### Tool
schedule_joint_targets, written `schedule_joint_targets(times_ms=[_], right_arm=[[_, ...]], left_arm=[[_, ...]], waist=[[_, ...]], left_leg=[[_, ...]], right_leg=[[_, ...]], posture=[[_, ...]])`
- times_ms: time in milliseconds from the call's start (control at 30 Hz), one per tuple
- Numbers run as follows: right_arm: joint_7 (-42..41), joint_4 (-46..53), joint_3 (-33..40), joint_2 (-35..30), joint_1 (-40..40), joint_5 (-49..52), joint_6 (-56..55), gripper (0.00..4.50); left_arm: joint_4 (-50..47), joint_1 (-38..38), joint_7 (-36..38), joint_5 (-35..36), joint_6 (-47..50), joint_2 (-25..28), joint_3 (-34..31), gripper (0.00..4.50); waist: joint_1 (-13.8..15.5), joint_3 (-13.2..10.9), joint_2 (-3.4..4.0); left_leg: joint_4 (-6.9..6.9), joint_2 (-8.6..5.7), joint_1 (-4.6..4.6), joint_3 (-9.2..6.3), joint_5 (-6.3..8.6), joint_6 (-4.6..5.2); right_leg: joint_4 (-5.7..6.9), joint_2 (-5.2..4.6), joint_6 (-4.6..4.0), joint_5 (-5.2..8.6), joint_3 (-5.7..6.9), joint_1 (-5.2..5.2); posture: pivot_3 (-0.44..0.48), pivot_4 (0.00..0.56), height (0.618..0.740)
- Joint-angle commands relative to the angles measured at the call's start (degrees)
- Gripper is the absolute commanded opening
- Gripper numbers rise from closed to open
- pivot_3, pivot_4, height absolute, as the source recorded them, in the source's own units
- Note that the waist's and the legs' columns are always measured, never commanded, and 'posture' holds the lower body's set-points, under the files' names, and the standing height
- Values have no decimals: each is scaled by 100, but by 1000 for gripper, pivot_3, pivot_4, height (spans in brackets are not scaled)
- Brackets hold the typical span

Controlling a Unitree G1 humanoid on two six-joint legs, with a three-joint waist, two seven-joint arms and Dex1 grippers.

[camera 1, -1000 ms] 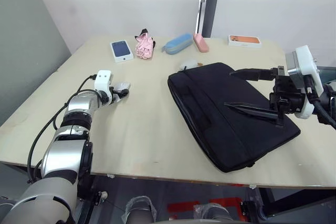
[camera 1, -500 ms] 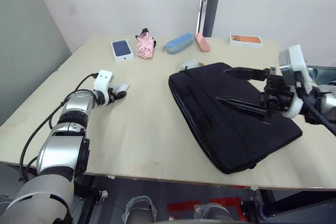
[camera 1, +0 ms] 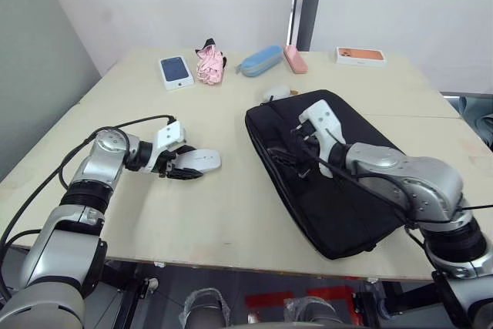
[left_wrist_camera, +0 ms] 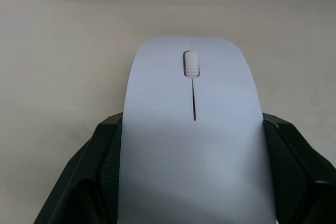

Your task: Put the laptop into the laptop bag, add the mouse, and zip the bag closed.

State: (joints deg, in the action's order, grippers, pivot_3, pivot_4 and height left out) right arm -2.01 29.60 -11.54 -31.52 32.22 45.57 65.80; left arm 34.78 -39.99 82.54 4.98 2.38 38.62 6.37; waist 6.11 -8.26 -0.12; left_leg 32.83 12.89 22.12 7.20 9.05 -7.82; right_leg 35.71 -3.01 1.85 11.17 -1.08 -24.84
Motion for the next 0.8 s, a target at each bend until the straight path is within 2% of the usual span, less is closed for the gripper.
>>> schedule_joint_targets(times_ms=[33,267,500,600,633,800], right_arm=[[167,17,-289,262,133,-507,122,4500],[-25,-43,-636,554,278,-1100,403,4500],[-318,-397,-1544,199,305,-2140,247,4500],[-448,-543,-1679,201,247,-2460,93,4500],[-494,-562,-1680,218,235,-2533,63,3930],[-799,-478,-1586,222,244,-2771,7,2295]], left_arm=[[-743,108,57,360,357,-80,-76,2869],[-1076,247,105,402,510,-16,41,2869],[-1266,258,199,667,727,-85,11,2869],[-1403,282,189,782,882,-81,-11,2869],[-1430,289,179,795,904,-70,-4,2869],[-1565,342,123,844,1002,-16,-36,2869]], waist=[[-9,0,0],[-67,-2,3],[-49,-2,3],[-52,-2,3],[-53,-2,3],[-59,-2,3]], left_leg=[[-1,1,0,0,0,-1],[-1,5,-13,4,-5,-12],[0,5,-12,3,-5,-13],[2,5,-14,3,-5,-13],[5,5,-14,3,-5,-13],[15,5,-18,5,-6,-14]], right_leg=[[0,1,2,-1,0,0],[16,6,6,-4,-7,0],[15,7,18,-11,-6,0],[18,6,16,-10,-6,2],[21,6,14,-9,-8,2],[36,6,-2,0,-14,2]], posture=[[0,150,740],[0,150,740],[0,150,740],[0,150,740],[0,150,740],[0,150,740]])
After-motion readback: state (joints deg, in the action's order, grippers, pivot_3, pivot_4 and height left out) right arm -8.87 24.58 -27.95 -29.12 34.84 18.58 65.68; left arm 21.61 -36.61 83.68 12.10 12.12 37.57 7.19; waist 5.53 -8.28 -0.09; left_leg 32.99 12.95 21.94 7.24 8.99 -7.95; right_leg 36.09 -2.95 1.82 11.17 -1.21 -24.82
